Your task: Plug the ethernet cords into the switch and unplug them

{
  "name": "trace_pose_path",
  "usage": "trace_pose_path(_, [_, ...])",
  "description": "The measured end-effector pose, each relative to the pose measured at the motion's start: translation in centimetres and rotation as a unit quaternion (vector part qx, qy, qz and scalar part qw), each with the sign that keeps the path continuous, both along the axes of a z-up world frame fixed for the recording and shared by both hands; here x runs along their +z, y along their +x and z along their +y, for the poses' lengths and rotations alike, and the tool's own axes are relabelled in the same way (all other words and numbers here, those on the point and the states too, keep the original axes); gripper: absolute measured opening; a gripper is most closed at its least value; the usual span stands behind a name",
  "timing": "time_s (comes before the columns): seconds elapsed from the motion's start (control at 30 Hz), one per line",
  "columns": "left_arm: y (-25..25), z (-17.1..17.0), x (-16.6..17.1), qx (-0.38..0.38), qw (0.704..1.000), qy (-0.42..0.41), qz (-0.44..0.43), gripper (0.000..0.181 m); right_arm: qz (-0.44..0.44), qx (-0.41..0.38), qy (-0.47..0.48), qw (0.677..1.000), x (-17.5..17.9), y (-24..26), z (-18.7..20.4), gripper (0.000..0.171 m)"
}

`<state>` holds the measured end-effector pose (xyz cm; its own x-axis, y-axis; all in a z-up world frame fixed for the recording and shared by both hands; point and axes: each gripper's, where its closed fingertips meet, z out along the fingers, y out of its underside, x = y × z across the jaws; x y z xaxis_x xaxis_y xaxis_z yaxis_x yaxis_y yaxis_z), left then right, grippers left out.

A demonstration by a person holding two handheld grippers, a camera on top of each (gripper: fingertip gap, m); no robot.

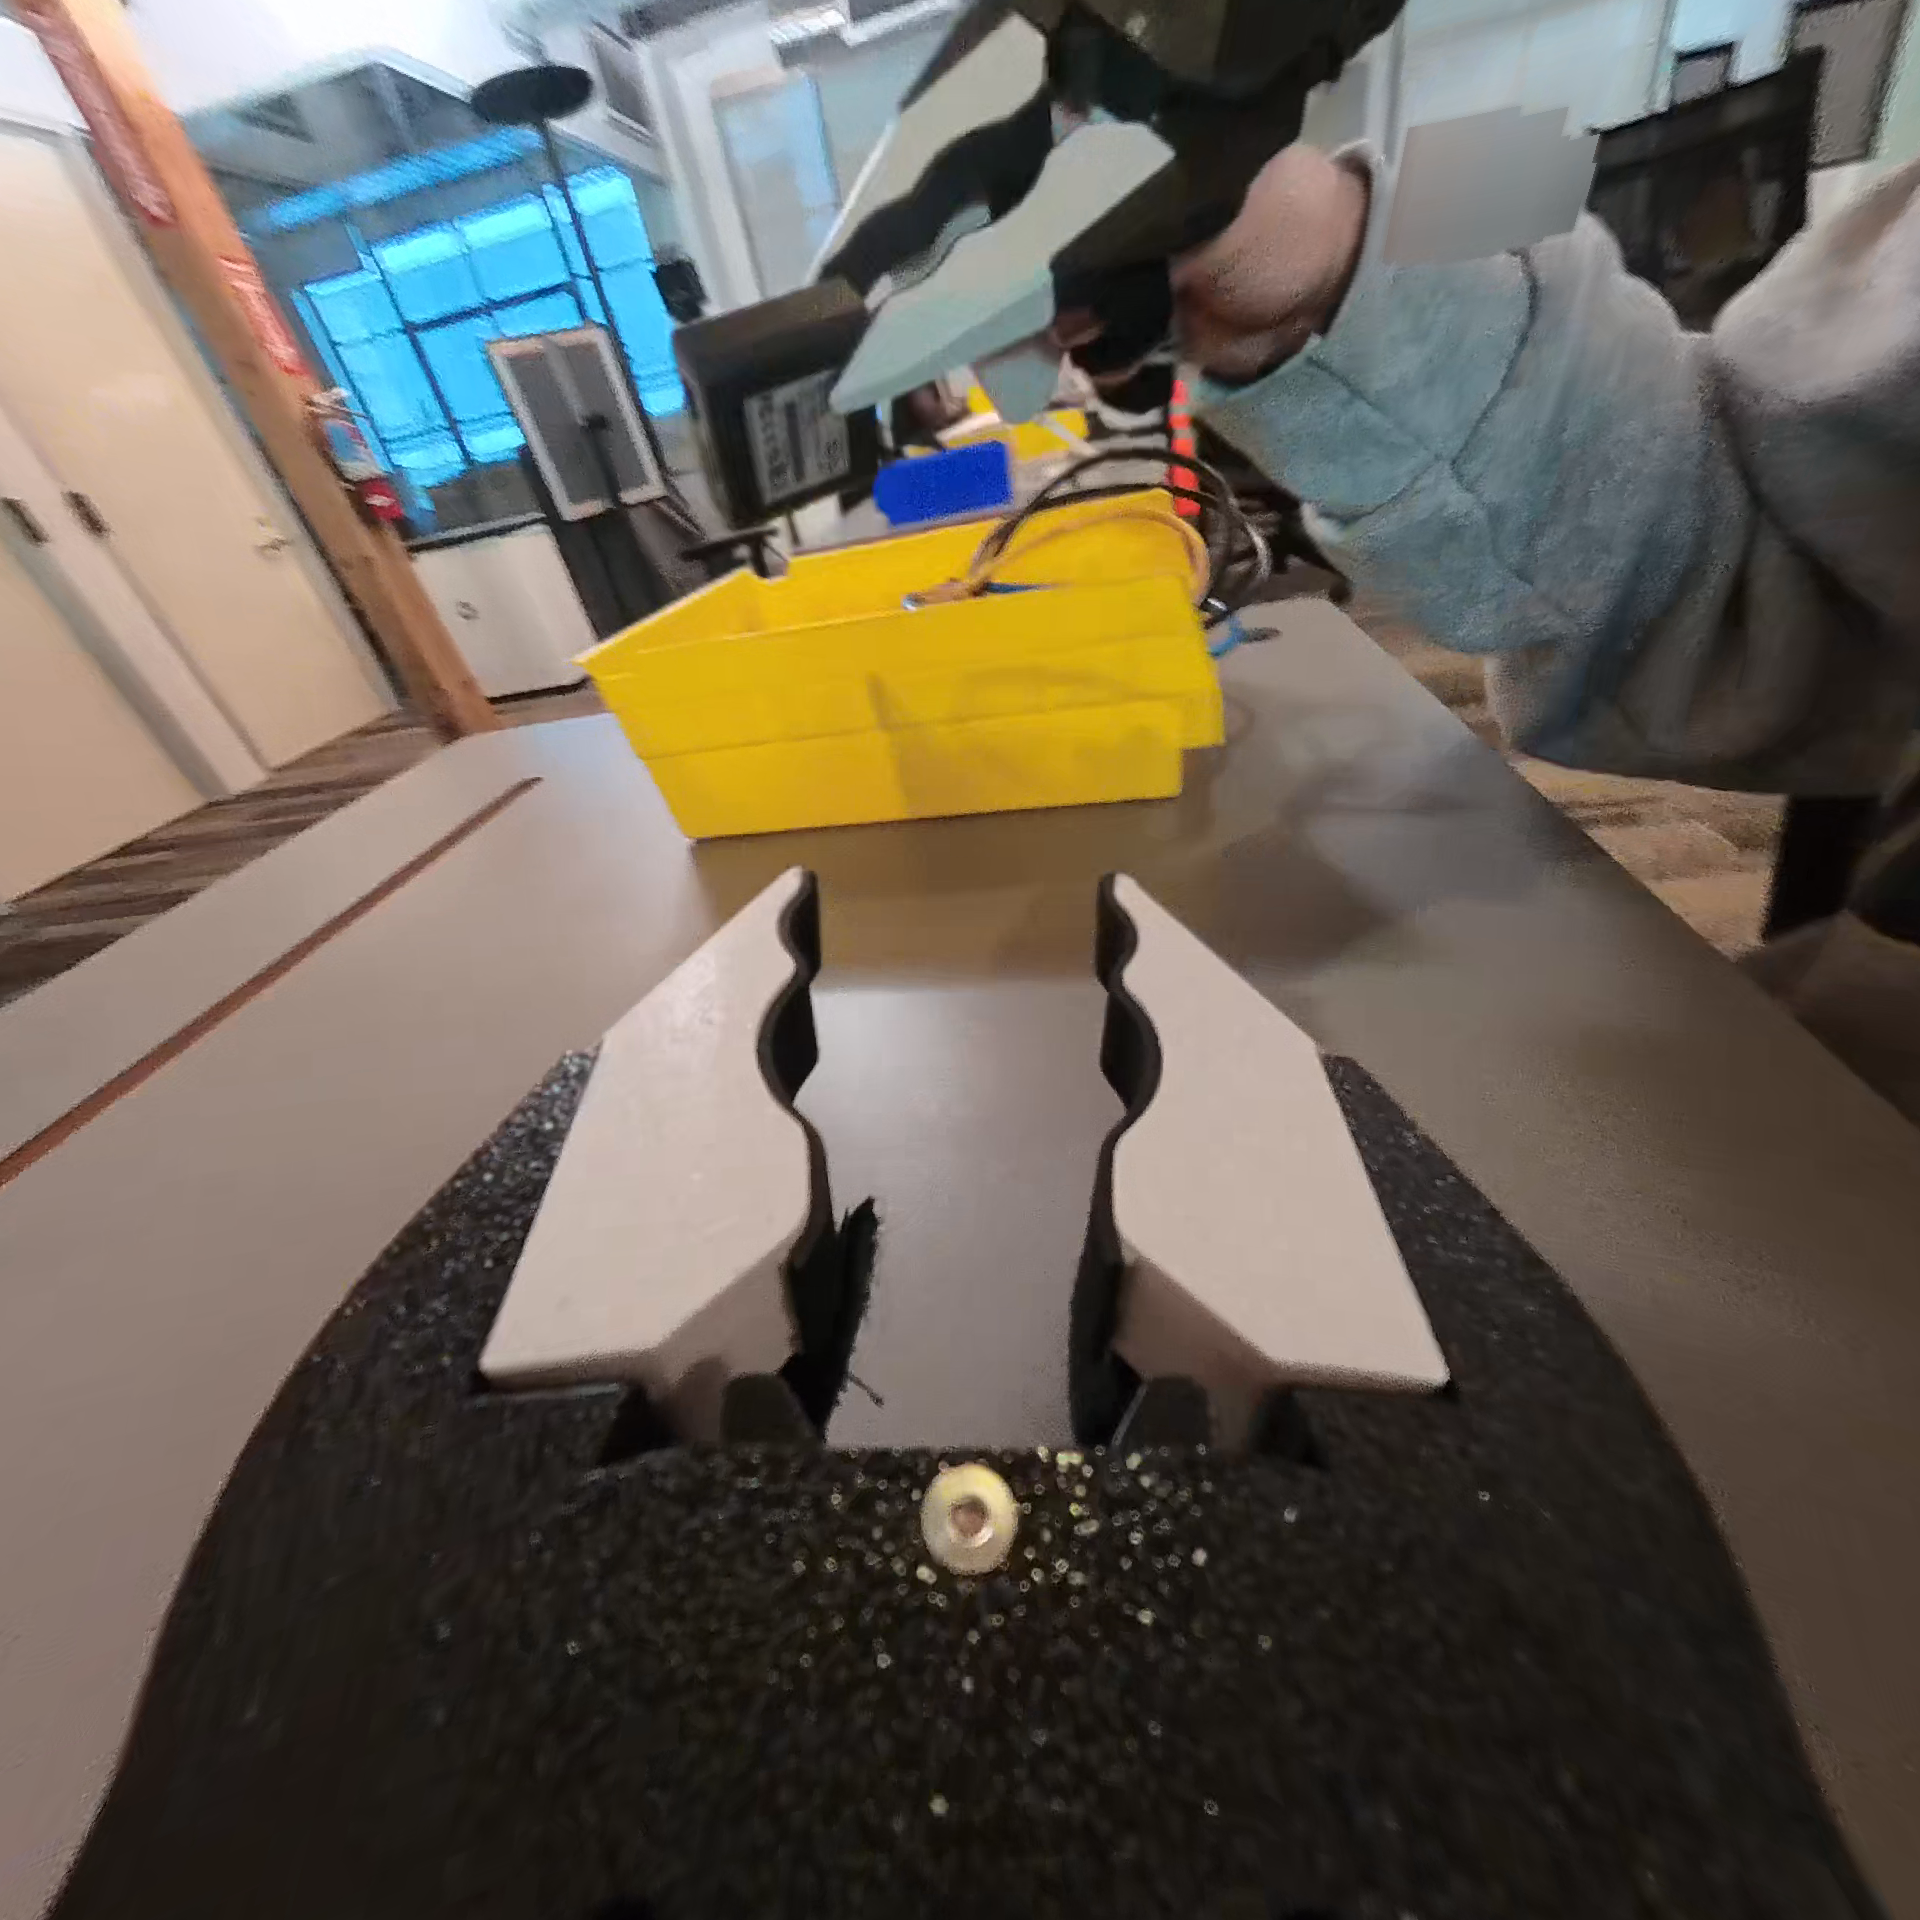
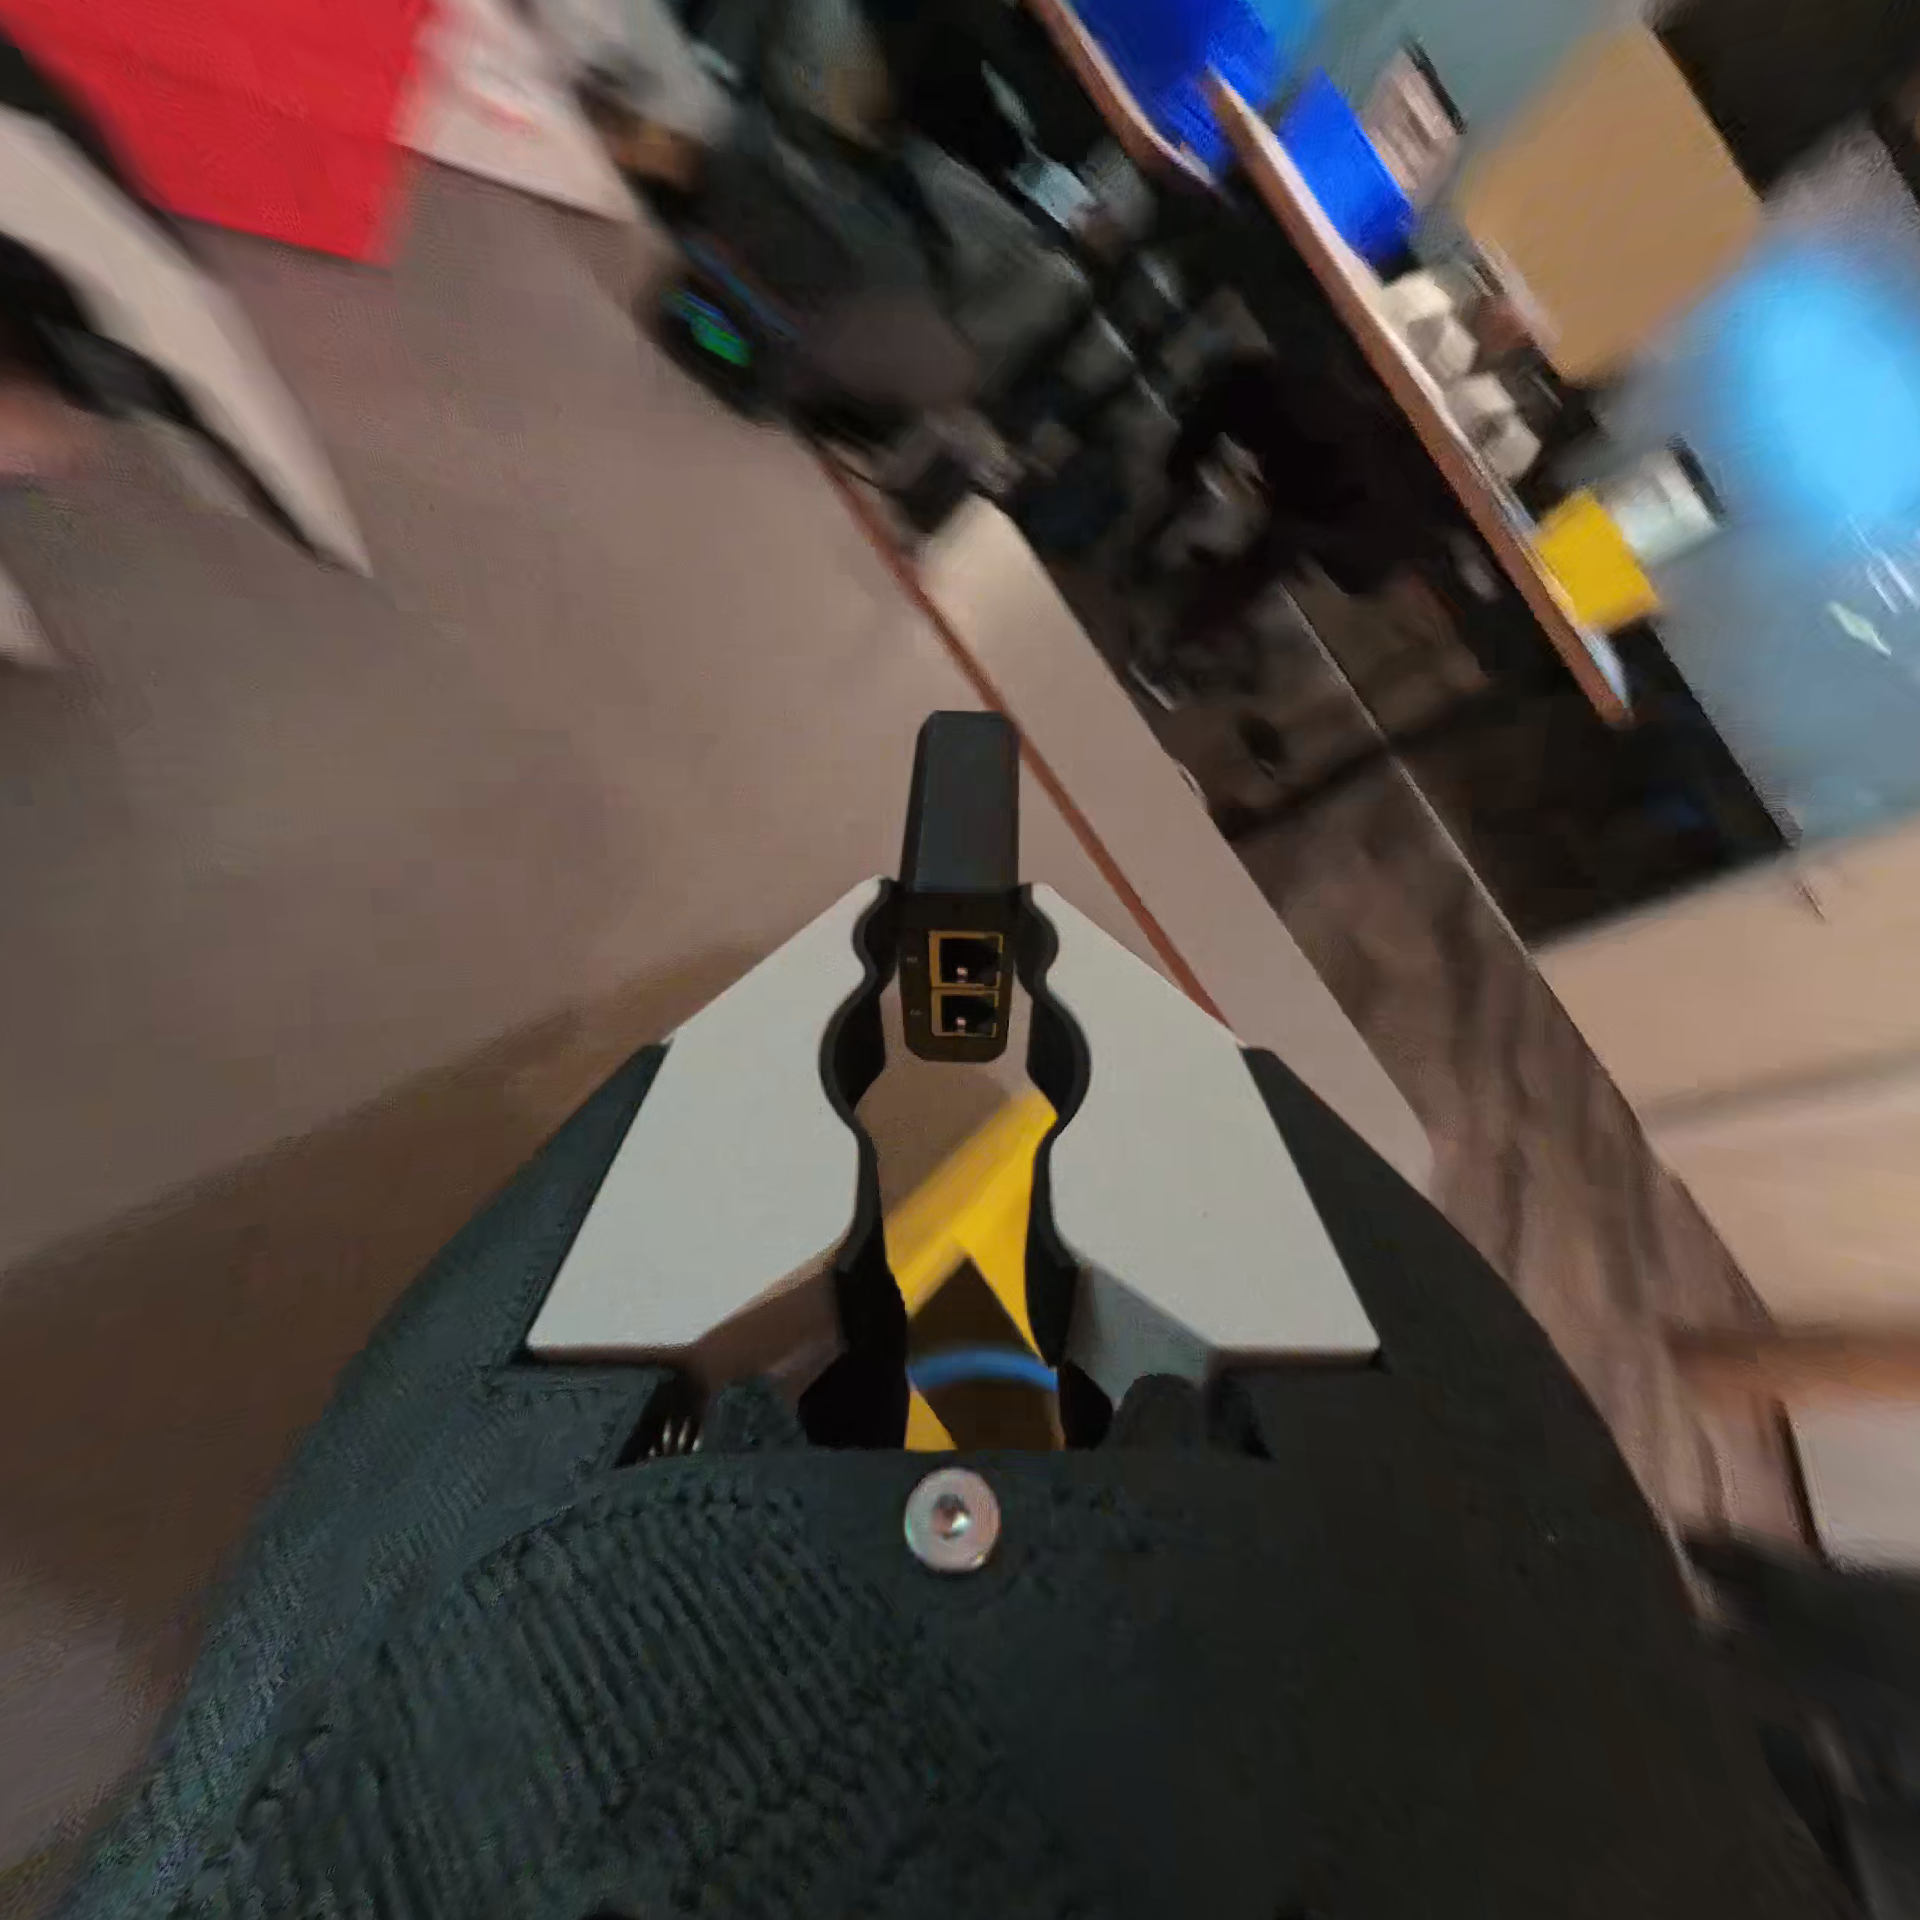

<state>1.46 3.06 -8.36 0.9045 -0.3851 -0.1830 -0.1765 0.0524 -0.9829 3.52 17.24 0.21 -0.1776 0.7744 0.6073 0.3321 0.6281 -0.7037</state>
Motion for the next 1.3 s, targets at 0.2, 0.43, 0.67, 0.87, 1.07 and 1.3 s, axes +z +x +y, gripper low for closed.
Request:
trace_pose_path(0.2, [-1.5,0.4,0.2,0.047,0.999,0.009,0.003,0.050,-0.148,-0.203,-0.126,0.960,-2.5,1.4,13.6,0.020])
trace_pose_path(0.43, [-2.1,0.4,-0.1,0.060,0.998,-0.001,0.010,0.048,-0.284,-0.202,-0.201,0.916,-9.6,-0.5,17.5,0.020])
trace_pose_path(0.67, [-2.1,0.5,-0.6,0.067,0.997,-0.008,0.031,0.046,-0.334,-0.201,-0.187,0.902,-13.8,-1.2,17.8,0.041])
trace_pose_path(0.87, [-2.2,0.5,-0.7,0.074,0.996,-0.008,0.039,0.050,-0.214,-0.239,-0.090,0.943,-7.3,2.2,17.6,0.067])
trace_pose_path(1.07, [-2.8,0.6,-0.6,0.095,0.994,-0.005,0.048,0.054,-0.025,-0.320,-0.153,0.934,-1.5,13.6,19.1,0.070])
trace_pose_path(1.3, [-4.4,0.5,-0.5,0.164,0.982,0.001,0.093,0.075,0.035,-0.352,-0.368,0.860,-6.9,22.7,22.0,0.070])
